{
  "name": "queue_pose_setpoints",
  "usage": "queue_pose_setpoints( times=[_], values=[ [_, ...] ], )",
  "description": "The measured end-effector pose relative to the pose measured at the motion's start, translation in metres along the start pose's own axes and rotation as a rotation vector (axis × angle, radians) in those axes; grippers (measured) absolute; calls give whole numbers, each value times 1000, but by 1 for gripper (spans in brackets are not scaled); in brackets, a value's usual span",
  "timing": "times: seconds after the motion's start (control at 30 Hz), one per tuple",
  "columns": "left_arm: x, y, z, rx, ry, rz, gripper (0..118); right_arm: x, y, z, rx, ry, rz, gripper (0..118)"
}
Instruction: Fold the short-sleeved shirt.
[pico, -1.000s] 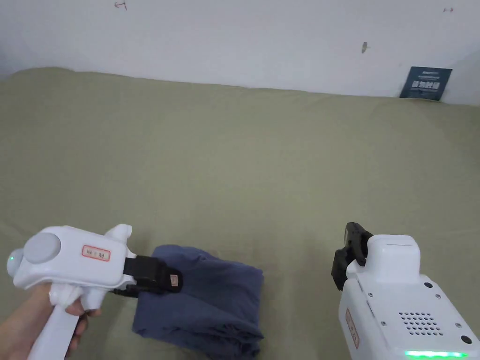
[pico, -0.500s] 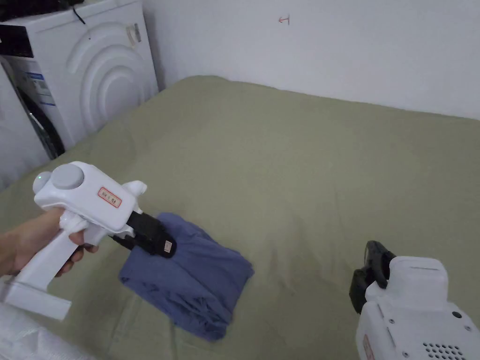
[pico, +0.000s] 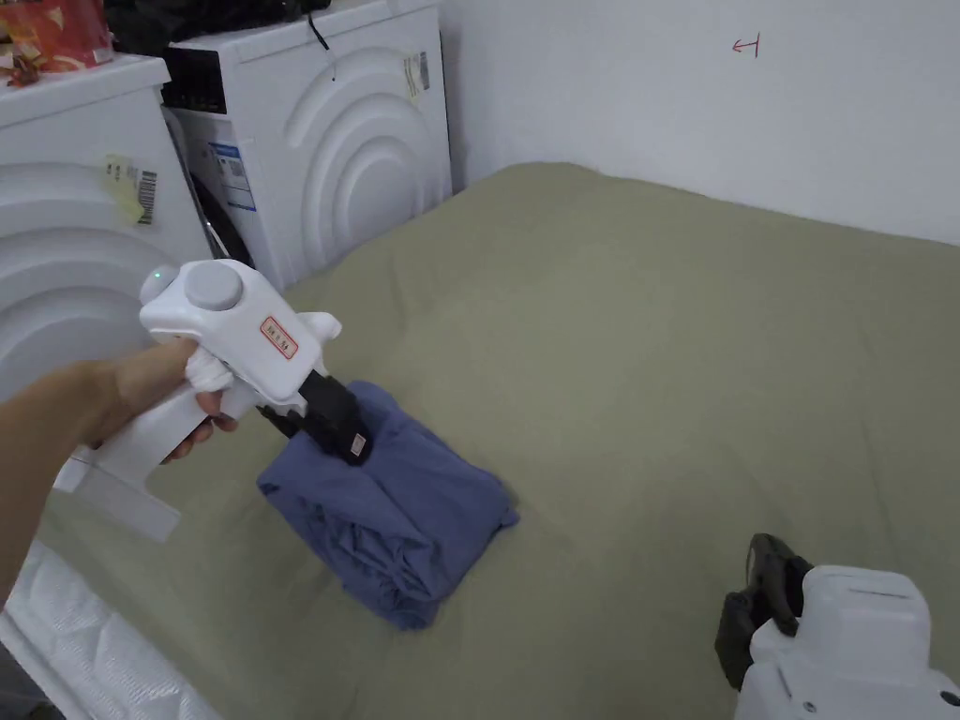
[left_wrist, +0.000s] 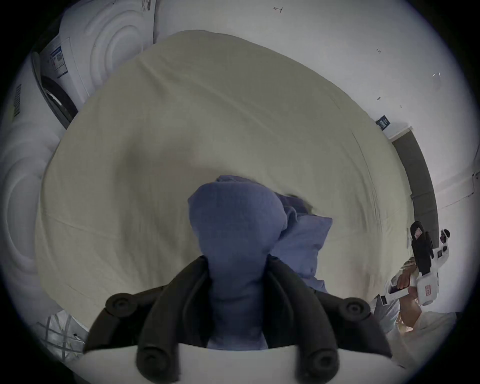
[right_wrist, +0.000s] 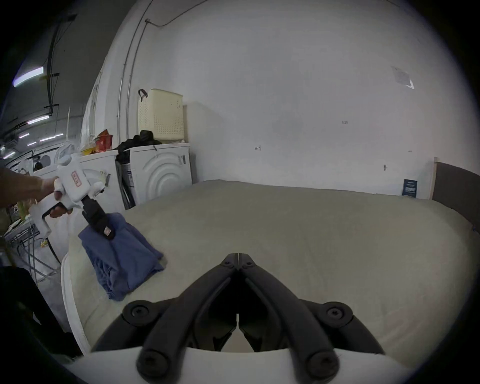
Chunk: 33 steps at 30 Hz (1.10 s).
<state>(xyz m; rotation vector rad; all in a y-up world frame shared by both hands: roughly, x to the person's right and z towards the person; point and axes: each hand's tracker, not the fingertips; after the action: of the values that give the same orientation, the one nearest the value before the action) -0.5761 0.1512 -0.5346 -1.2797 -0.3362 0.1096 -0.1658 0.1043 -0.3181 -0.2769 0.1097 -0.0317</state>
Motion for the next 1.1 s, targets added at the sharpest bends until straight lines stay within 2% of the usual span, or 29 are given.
queue_pose_setpoints(
  times=[0.2,0.23,0.27,0.3,0.33,0.37,0.4,0.5,0.57,0.6,0.63,0.7,0.83,0.93,1.03,1.07,1.1],
  values=[
    [-5,3,0,-12,-7,-3,29,-3,4,-10,-9,18,-35,0],
    [-3,3,1,-13,2,-2,39,-3,6,-12,-9,23,-38,0],
    [-2,1,3,7,20,-16,61,-4,8,-14,-9,27,-39,0],
    [0,0,6,33,58,-15,93,-4,10,-14,-11,33,-40,0],
    [4,-2,10,42,90,-20,118,-3,12,-14,-10,37,-39,0],
    [8,-6,18,57,77,-32,118,-3,13,-14,-12,39,-32,0],
    [12,-5,28,105,54,-38,115,0,16,-13,-13,50,-25,0],
    [37,-12,53,180,119,-92,113,9,23,-3,-11,54,-25,0],
    [62,-20,69,252,101,-78,111,19,30,9,-6,49,-39,0],
    [75,-26,73,313,77,-88,104,26,34,16,0,51,-38,0],
    [94,-32,77,351,63,-102,79,33,38,23,2,44,-32,0],
    [134,-47,78,442,19,-110,6,50,46,40,15,32,-28,0],
    [236,-88,60,536,-139,-126,5,99,68,88,34,-22,-60,0],
    [323,-116,46,660,-126,-188,5,144,82,129,52,-79,-53,0],
    [399,-143,40,834,-27,-230,5,190,93,174,71,-144,-30,0],
    [417,-149,39,866,-92,-222,5,202,96,186,78,-168,-18,0],
    [441,-157,36,893,-95,-218,5,214,97,200,87,-209,4,0]
  ],
)
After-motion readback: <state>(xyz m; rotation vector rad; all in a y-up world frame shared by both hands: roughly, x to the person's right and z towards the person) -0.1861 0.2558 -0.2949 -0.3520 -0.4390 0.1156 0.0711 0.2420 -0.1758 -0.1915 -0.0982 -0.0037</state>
